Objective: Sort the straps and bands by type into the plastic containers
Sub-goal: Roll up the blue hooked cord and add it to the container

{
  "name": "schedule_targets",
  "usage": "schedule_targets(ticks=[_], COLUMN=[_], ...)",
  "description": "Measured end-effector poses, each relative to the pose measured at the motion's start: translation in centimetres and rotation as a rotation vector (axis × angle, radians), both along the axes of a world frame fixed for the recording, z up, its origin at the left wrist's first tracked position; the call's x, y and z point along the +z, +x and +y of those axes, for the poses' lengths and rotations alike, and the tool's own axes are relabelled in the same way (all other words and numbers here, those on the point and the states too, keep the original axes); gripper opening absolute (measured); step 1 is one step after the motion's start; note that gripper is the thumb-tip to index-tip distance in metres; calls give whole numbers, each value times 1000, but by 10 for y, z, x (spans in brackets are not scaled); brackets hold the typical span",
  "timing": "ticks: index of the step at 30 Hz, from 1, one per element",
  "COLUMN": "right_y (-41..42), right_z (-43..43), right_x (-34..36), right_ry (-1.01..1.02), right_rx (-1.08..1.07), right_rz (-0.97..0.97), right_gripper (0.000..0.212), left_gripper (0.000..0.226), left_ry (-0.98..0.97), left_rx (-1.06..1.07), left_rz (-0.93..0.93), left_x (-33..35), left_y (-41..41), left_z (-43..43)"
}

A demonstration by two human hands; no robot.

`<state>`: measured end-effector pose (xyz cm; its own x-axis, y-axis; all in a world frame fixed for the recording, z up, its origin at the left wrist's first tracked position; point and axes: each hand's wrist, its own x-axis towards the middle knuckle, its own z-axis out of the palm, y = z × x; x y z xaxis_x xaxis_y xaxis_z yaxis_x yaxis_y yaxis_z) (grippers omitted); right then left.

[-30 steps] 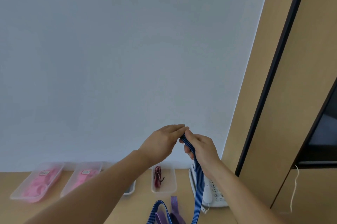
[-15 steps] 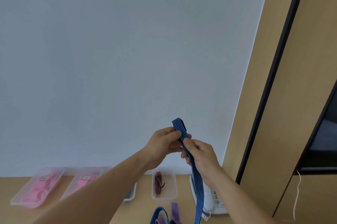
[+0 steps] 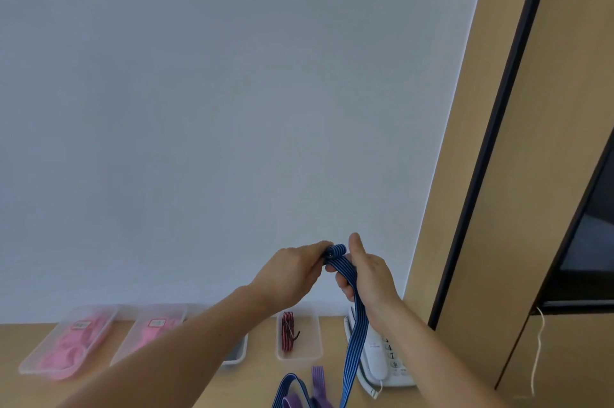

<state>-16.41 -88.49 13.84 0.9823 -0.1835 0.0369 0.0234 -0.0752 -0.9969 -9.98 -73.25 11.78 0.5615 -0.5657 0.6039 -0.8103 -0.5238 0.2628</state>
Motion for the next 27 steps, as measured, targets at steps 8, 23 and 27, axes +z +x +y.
schedule_targets(ticks=[8, 23, 27], right_y=[0, -4, -2], right_z=[-1, -7, -6], right_x=[-5, -8, -12], right_ry=[15, -44, -76], right_rx=[44, 53, -10], right_rz=[-48, -106, -56], right_gripper=[49, 40, 43], left_gripper=[41, 38, 22], left_ry=[123, -630, -671], left_rx=[-20, -316, -278], left_rz=[-297, 1074, 960], left_x=[-3, 23, 24], left_y=[10, -12, -13], left_z=[3, -8, -13])
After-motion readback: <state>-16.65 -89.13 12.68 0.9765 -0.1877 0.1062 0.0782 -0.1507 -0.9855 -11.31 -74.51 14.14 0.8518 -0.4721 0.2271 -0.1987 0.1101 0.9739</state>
